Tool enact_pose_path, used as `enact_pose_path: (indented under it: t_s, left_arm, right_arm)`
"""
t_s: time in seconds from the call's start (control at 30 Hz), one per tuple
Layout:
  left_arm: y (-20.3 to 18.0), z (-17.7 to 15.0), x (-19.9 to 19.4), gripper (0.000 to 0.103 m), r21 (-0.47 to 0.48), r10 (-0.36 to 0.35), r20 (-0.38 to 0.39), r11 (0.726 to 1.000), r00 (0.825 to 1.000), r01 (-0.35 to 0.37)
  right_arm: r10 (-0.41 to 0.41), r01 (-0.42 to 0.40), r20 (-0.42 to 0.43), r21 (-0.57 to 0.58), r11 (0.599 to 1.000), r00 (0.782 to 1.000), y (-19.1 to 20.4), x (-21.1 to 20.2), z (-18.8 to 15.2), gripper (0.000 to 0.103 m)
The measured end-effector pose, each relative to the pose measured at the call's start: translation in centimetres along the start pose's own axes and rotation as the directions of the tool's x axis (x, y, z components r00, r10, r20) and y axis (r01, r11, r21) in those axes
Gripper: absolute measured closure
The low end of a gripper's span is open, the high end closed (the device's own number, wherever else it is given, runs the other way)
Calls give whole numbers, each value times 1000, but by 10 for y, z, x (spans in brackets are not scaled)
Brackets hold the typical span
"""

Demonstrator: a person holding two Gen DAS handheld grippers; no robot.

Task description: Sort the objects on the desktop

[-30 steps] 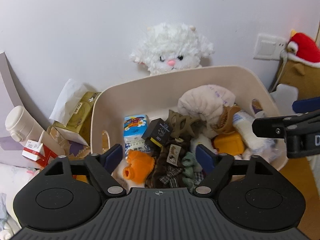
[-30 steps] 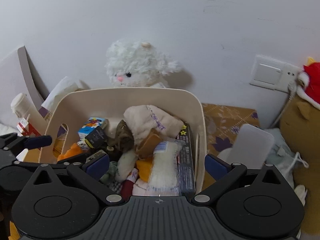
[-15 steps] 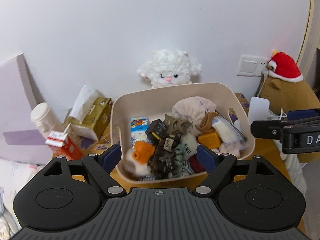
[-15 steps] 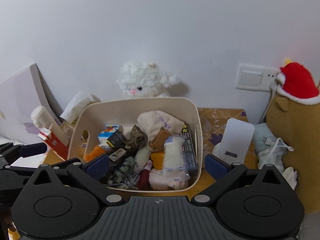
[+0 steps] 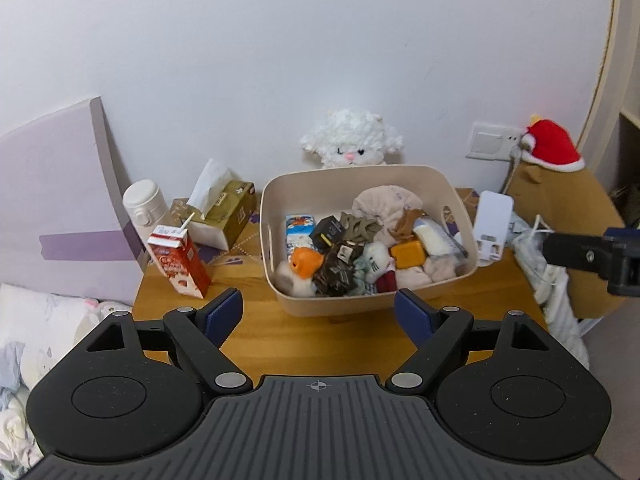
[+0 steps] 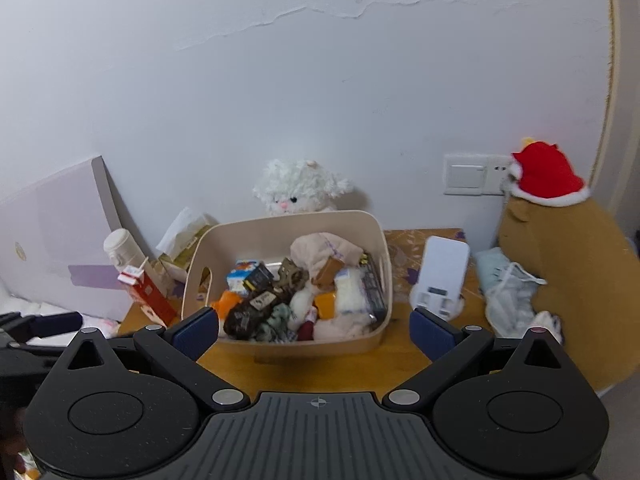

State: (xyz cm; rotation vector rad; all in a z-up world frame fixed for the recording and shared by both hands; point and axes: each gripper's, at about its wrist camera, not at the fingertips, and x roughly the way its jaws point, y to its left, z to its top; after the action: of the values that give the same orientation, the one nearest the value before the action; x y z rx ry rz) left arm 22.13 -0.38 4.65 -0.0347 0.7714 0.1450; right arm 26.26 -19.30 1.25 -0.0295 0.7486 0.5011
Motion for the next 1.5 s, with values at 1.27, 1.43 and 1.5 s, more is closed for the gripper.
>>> enact_pose_path:
  t_s: [1.27, 1.43, 1.5]
  left_arm:
    - [45, -103, -200, 19, 70, -3, 42, 998, 999, 0]
    - [51, -106, -206, 19, 64, 8, 46, 998, 999, -11]
    - [52, -106, -207, 18, 58, 7, 44, 998, 999, -10]
  right_arm:
    - [-29, 28, -50, -15, 999, 998, 54, -178, -108, 0]
    - [-58, 57, -40, -31, 998, 998, 57, -183, -108, 0]
    - [-65, 63, -39, -44, 997, 997, 58, -184, -108, 0]
